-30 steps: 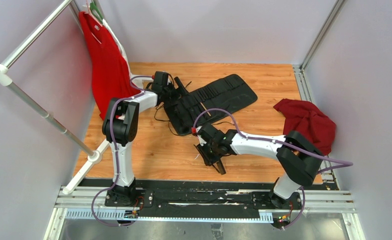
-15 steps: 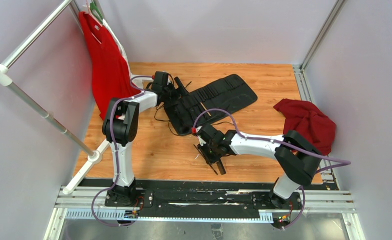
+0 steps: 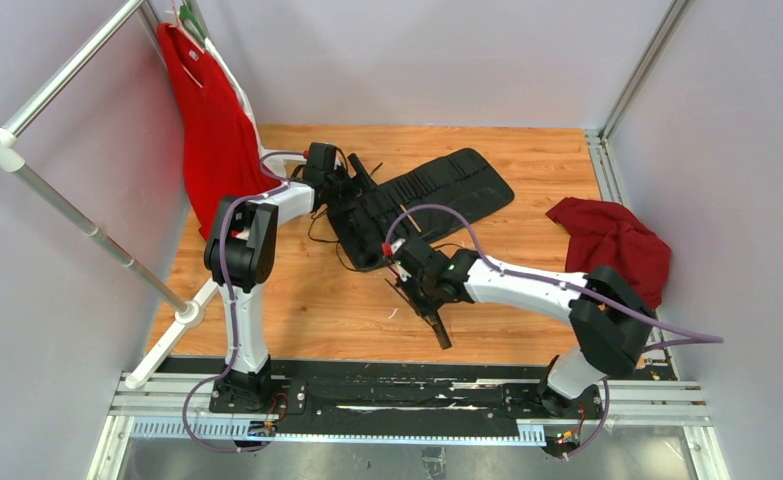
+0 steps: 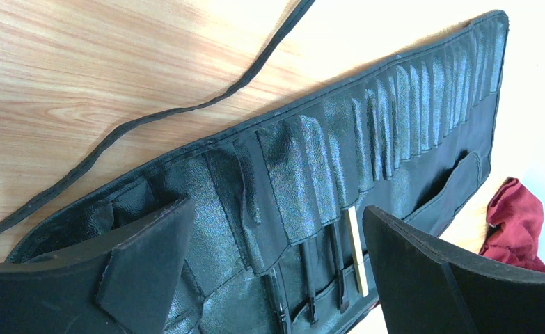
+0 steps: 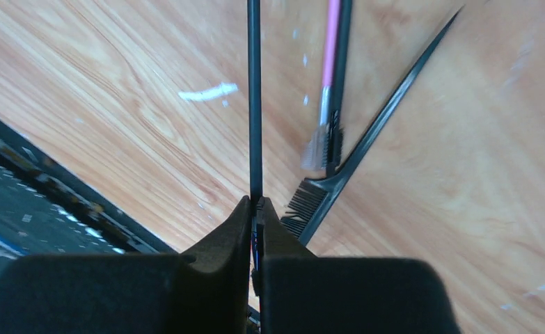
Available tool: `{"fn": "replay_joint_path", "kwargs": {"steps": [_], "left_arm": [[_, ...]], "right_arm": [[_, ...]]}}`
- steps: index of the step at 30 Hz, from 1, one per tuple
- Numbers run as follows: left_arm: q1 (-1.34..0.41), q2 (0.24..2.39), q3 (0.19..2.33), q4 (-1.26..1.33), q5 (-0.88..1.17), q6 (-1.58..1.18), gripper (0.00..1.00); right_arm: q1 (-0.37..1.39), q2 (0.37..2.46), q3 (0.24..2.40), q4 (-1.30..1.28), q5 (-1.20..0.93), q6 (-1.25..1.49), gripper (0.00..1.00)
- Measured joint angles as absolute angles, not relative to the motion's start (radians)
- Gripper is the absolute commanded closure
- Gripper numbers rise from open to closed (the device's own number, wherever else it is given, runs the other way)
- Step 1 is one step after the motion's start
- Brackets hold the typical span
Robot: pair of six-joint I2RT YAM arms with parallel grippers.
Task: Organize the makeup
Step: Pick up the makeup brush from the center of the board.
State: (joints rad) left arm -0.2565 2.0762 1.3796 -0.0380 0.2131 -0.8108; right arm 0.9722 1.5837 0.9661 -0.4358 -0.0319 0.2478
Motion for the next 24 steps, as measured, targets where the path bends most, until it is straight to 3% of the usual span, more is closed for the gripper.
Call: {"fn": "replay_joint_path", "kwargs": {"steps": [5, 11, 24], "left_arm": [[-0.257, 2.075, 1.375, -0.033, 0.213, -0.811, 0.02], [-0.257, 2.072, 1.369, -0.024, 0.213, -0.811, 0.02], [-0.255, 2.07, 1.368, -0.028, 0.214, -0.811, 0.02]], "right_arm": [[0.941, 1.542, 1.173, -0.531, 0.024, 0.196, 0.99], [0.772, 1.596, 1.444, -0.587, 0.057, 0.124, 0.99], [0.561, 2.056, 1.883, -0.789, -0.013, 0.027, 0.99]]}}
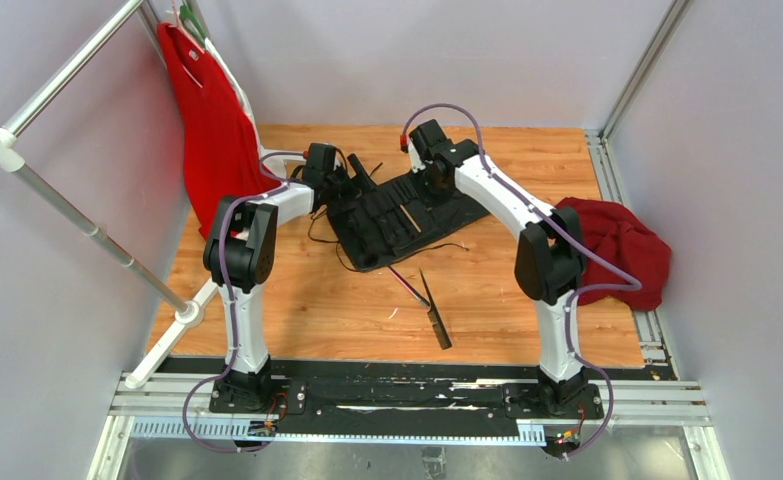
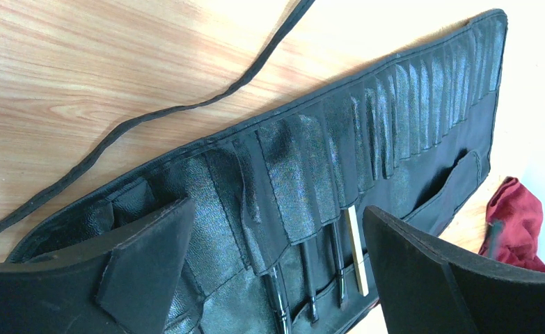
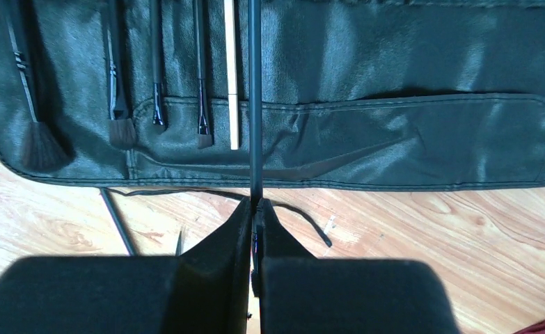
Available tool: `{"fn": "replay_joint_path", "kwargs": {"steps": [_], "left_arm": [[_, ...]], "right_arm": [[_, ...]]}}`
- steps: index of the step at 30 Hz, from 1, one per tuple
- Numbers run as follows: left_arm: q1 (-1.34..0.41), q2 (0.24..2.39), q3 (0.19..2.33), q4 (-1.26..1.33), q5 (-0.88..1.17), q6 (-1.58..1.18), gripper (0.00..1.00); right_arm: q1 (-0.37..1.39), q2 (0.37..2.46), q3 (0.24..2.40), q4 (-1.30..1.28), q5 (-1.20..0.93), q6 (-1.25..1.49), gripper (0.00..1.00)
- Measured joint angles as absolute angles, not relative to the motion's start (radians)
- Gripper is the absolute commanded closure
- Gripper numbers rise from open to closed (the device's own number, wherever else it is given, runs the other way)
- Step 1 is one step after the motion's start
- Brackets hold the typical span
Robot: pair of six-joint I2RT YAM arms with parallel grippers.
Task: Organize the makeup
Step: Pick up the makeup brush from the center of the board.
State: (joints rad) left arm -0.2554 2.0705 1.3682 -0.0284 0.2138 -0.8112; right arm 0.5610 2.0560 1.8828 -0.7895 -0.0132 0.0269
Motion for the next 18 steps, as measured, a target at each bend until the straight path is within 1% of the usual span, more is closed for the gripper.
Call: {"fn": "replay_joint_path", "kwargs": {"steps": [5, 18], "left_arm": [[-0.255, 2.07, 1.368, -0.028, 0.214, -0.811, 0.02], [-0.255, 2.07, 1.369, -0.029, 0.214, -0.811, 0.02]], "right_arm": [[0.553, 2.146, 1.953, -0.891, -0.042, 0.01, 0.99], [0.543, 2.197, 2.042, -1.024, -0.072, -0.009, 0.99]]}}
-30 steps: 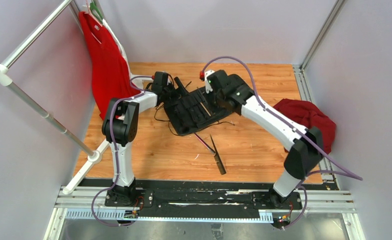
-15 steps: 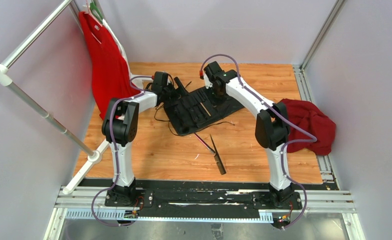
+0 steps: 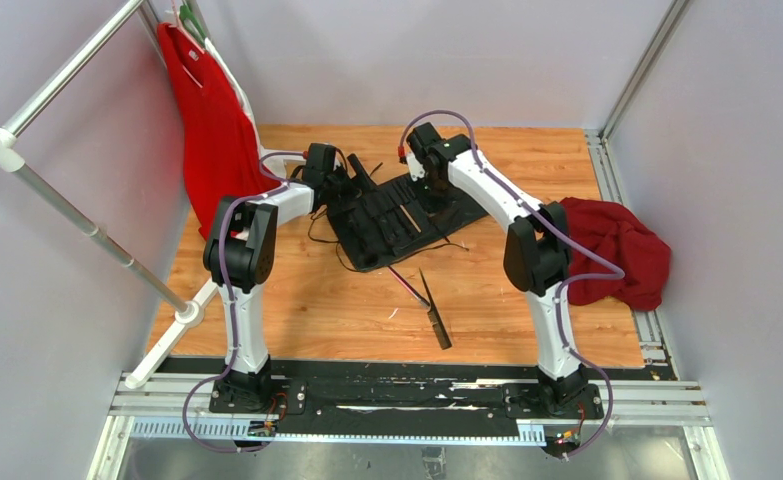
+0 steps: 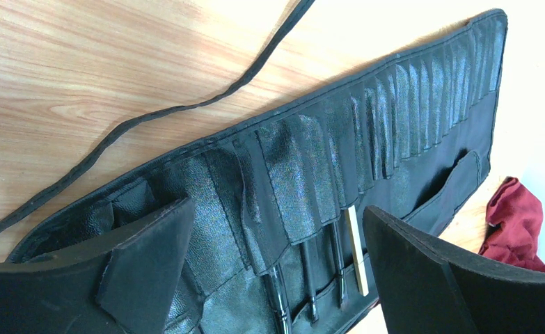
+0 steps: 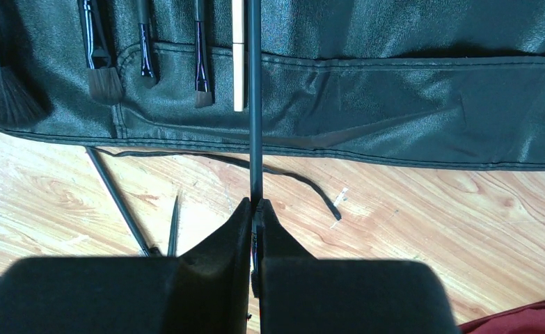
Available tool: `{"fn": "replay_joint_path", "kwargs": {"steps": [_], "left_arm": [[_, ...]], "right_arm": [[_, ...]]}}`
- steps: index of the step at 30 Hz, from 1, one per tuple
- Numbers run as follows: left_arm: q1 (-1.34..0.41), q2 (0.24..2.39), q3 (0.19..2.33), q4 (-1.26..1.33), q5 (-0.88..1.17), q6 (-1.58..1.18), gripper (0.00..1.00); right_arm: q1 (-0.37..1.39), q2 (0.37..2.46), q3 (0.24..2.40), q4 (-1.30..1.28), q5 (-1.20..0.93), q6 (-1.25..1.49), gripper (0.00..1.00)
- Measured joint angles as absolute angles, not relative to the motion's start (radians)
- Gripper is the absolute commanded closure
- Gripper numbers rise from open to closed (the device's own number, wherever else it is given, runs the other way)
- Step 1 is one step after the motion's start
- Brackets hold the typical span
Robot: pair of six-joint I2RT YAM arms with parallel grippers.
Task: Organize the makeup
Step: Place the makeup brush in the cosmetics bag.
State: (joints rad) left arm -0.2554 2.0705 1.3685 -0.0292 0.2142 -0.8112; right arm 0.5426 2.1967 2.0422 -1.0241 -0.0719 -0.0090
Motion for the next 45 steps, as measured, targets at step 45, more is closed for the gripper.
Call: {"fn": "replay_joint_path", "kwargs": {"steps": [45], "left_arm": [[-0.252, 2.07, 1.371, -0.035, 0.221, -0.811, 0.02]], "right_arm": [[0.508, 2.368, 2.158, -1.069, -0.113, -0.02, 0.99]]}}
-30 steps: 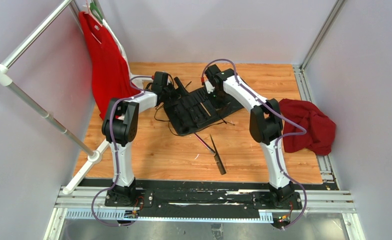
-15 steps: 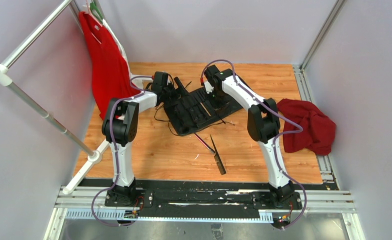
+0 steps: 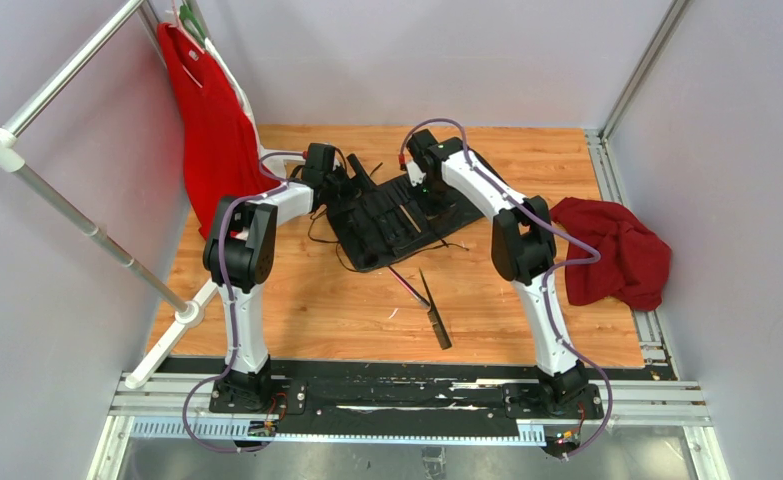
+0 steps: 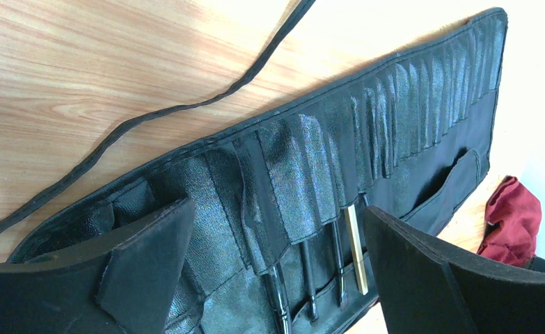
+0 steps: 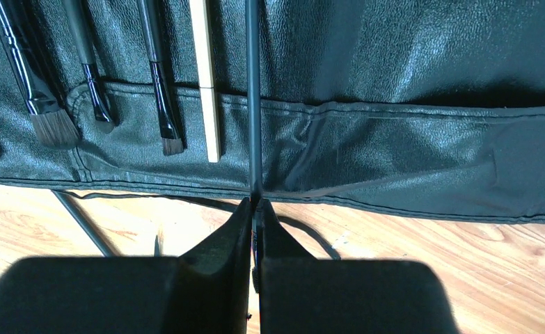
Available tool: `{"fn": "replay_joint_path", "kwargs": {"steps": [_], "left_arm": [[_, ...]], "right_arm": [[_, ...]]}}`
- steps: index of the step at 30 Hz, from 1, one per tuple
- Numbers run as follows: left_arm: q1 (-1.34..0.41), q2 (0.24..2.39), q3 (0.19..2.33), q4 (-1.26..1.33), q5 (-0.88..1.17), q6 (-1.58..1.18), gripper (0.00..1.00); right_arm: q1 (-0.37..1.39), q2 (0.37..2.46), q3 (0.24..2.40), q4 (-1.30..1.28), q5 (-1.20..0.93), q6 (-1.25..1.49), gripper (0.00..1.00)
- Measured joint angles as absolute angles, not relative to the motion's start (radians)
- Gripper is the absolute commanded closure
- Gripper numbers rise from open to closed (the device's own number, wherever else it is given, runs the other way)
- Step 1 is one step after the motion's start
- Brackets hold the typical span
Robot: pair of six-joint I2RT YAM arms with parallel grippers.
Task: Organize the makeup
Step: Place the makeup brush in the cosmetics bag.
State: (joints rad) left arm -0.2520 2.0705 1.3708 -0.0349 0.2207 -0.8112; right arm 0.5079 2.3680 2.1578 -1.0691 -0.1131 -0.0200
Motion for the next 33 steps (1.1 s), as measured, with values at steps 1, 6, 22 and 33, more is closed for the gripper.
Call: {"fn": "replay_joint_path", "kwargs": {"steps": [1, 6, 22, 33], "left_arm": [[-0.252, 2.07, 1.371, -0.035, 0.221, -0.811, 0.02], [-0.252, 2.07, 1.371, -0.035, 0.221, -0.811, 0.02], [-0.252, 2.07, 1.371, -0.035, 0.221, -0.811, 0.02], [-0.252, 2.07, 1.371, -0.035, 0.221, -0.811, 0.02]], "right_arm": [[0.508, 2.37, 2.16, -1.069, -0.114, -0.02, 0.99], [0.507, 2.387, 2.168, -1.064, -0.123, -0.02, 0.99], [0.506, 2.414, 2.224, -1.032, -0.131, -0.02, 0.99], [0.503, 2.464, 2.263, -0.994, -0.133, -0.02, 0.99]]}}
